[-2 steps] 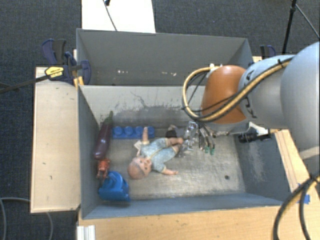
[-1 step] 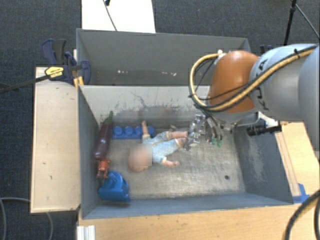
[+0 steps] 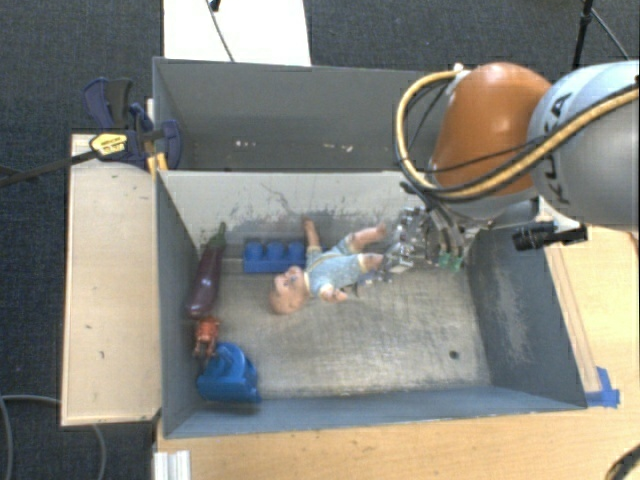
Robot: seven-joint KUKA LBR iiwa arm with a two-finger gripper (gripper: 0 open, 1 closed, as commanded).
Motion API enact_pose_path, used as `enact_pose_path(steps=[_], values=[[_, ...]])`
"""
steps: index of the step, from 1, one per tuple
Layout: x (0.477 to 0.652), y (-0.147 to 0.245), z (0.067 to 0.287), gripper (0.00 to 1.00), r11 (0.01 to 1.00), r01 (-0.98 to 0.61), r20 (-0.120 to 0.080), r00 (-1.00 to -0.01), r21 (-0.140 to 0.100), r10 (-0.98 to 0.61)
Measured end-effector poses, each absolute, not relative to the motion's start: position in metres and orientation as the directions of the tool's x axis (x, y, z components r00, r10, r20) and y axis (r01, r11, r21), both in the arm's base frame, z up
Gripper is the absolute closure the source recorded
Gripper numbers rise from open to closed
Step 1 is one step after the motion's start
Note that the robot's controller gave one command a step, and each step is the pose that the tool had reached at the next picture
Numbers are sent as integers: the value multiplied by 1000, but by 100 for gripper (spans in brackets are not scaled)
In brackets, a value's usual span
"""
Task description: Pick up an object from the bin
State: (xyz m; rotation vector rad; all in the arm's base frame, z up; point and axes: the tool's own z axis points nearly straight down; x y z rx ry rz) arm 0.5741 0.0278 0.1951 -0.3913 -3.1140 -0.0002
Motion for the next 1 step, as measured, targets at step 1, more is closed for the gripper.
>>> enact_pose_path(steps=[1], values=[[586, 21, 248, 100, 968, 250, 0, -968, 0, 250]])
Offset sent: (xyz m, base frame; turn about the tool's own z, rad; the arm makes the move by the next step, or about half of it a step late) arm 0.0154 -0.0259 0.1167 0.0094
